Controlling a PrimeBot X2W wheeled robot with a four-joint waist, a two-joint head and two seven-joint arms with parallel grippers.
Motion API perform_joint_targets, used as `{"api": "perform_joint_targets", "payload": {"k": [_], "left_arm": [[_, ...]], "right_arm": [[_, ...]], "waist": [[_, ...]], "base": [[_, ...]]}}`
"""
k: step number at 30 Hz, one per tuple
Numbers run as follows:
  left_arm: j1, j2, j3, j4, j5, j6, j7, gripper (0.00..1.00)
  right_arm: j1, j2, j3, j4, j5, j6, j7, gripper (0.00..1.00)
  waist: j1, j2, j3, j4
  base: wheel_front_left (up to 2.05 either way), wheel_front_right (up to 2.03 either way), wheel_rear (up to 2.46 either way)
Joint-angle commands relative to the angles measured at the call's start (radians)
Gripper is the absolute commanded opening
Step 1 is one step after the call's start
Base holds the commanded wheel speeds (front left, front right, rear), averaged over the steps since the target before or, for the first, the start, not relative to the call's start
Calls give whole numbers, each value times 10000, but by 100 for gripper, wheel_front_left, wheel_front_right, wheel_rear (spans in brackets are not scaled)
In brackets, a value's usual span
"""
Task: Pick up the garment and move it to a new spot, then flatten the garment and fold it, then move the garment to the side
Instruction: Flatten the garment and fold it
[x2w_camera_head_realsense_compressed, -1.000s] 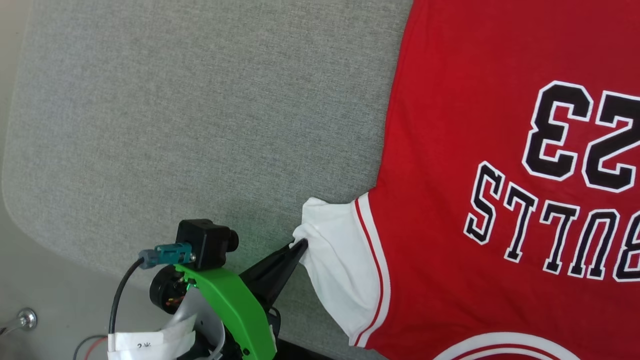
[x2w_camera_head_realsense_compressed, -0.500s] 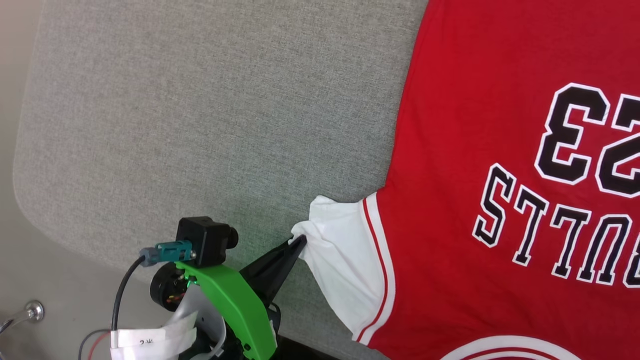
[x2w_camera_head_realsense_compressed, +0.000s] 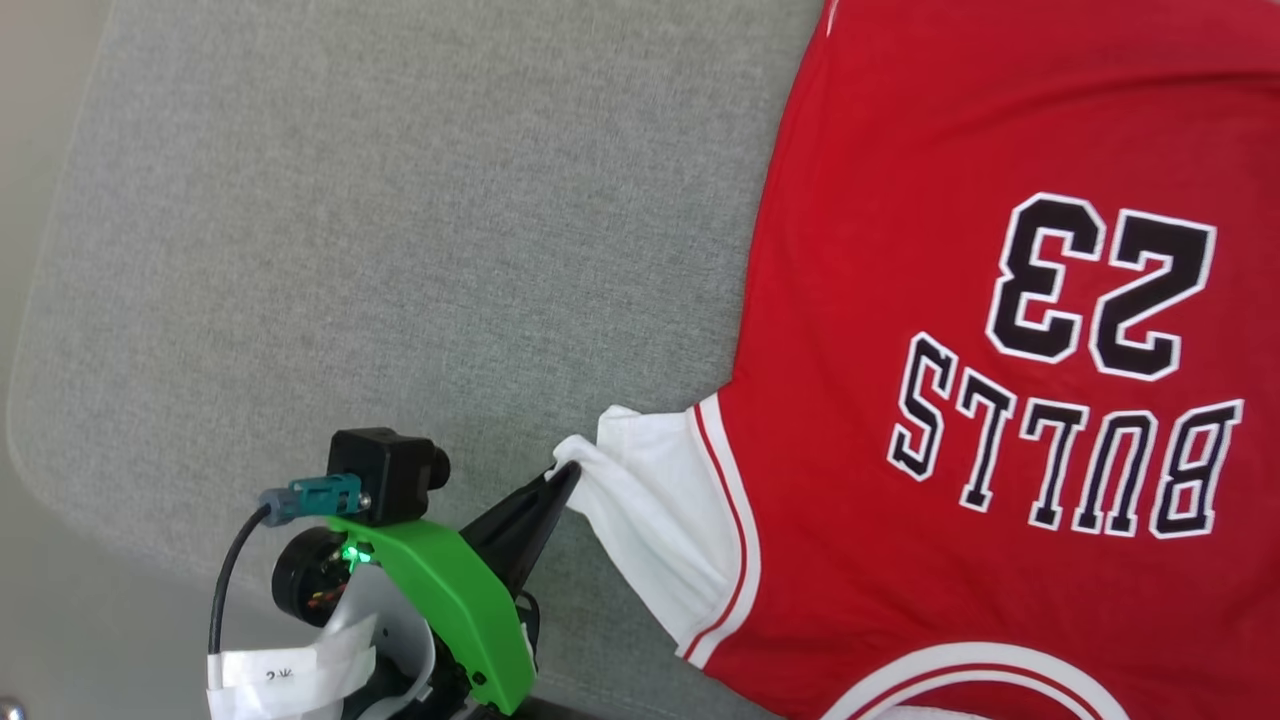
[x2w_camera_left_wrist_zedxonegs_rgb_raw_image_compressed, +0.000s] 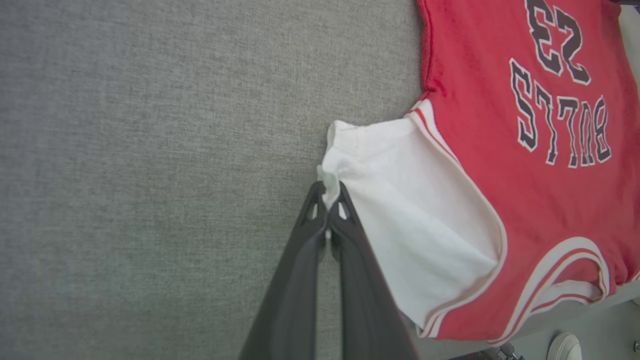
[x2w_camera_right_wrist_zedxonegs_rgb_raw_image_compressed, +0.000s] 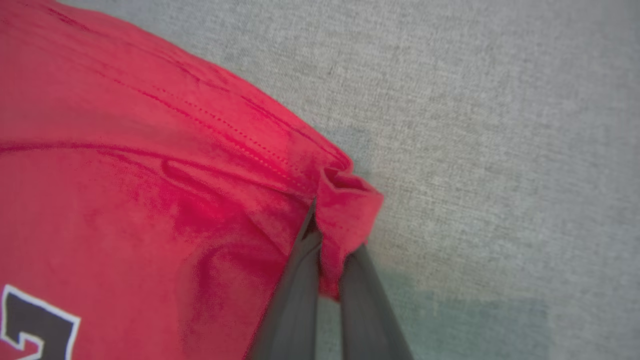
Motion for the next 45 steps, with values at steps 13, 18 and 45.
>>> {"api": "perform_joint_targets", "payload": {"k": [13, 18, 45], "left_arm": [[680, 303, 159, 308, -144, 371, 171, 0], [1049, 254, 230, 510, -237, 514, 11, 0], [782, -219, 249, 1125, -221, 598, -698, 0]], "right_arm": [[3773, 406, -324, -42, 561, -7, -941, 0], [5533, 542, -789, -606, 690, -7, -1284, 0], [8956, 2011, -2761, -3012, 243, -7, -990, 100]], "waist": [[0, 0, -2790, -1362], [0, 0, -3495, -1797], [0, 0, -3917, -2409]], "base": [[0, 0, 0], [0, 0, 0], [0, 0, 0]]}}
